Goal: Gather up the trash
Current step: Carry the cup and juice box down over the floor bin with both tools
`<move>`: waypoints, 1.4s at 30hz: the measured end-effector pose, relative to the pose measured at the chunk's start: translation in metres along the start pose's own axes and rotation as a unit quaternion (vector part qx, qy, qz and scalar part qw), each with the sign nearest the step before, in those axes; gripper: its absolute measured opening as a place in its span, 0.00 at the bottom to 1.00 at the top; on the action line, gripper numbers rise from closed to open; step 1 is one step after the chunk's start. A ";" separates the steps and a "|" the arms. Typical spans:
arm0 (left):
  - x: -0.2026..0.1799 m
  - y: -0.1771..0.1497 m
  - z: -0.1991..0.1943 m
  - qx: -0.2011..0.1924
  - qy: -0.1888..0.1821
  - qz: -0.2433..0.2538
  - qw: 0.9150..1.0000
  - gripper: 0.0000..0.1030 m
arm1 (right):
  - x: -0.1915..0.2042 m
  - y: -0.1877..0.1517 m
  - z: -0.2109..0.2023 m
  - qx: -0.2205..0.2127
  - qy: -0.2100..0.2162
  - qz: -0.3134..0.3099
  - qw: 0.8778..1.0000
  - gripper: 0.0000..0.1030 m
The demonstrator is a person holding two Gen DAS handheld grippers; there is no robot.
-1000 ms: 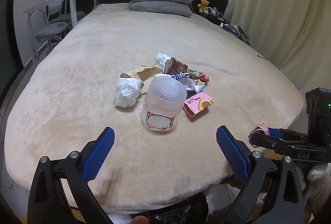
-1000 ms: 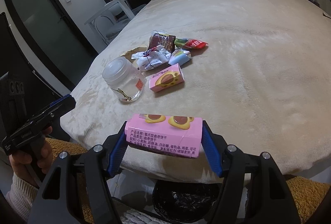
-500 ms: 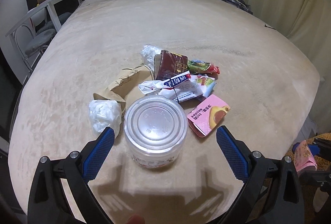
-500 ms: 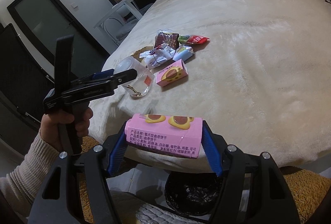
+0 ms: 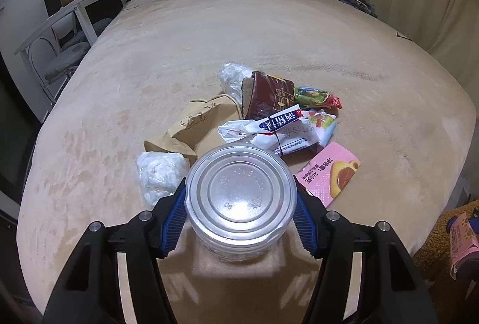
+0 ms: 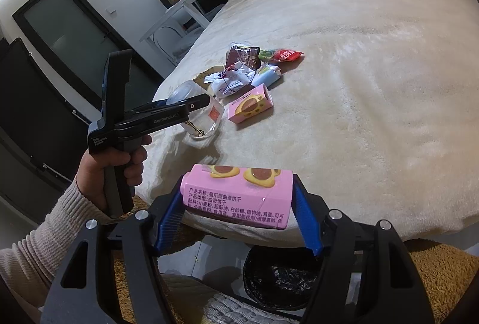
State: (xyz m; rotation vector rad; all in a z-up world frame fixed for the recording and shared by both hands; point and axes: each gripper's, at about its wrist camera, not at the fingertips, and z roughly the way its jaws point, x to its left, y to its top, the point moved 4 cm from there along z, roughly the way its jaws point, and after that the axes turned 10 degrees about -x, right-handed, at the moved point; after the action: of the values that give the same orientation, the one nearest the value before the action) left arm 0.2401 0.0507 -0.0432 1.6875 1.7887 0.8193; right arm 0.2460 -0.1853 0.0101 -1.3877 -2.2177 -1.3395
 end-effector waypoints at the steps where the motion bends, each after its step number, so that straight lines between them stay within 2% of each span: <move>1: 0.000 0.000 -0.005 -0.006 -0.003 -0.003 1.000 0.60 | 0.000 0.000 0.001 0.000 -0.002 -0.002 1.000 0.65; 7: -0.008 0.003 -0.040 -0.037 -0.026 -0.013 0.999 0.60 | 0.005 -0.002 0.007 -0.006 -0.019 -0.025 0.999 0.65; 11: -0.013 -0.008 -0.067 -0.054 -0.042 -0.029 0.997 0.60 | 0.012 -0.003 0.006 -0.029 -0.049 -0.056 0.997 0.65; 17: -0.018 -0.027 -0.111 -0.080 -0.063 -0.054 0.993 0.60 | 0.026 -0.007 -0.003 -0.064 -0.057 -0.089 0.992 0.65; 23: -0.033 -0.042 -0.158 -0.108 -0.091 -0.058 0.988 0.60 | 0.038 -0.017 -0.021 -0.087 -0.069 -0.107 0.988 0.65; 29: -0.056 -0.068 -0.200 -0.121 -0.119 -0.054 0.984 0.60 | 0.040 -0.045 -0.039 -0.069 -0.073 -0.095 0.990 0.65; 35: -0.070 -0.098 -0.237 -0.132 -0.119 -0.050 0.983 0.60 | 0.049 -0.062 -0.060 -0.065 -0.059 -0.078 0.993 0.65; 42: -0.086 -0.122 -0.256 -0.132 -0.121 -0.043 0.983 0.60 | 0.069 -0.075 -0.084 -0.067 -0.043 -0.083 0.993 0.65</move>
State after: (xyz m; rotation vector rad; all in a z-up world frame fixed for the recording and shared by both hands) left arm -0.0254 -0.0550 0.0357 1.4583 1.5050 0.7416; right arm 0.1264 -0.2191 0.0534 -1.3539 -2.3860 -1.5367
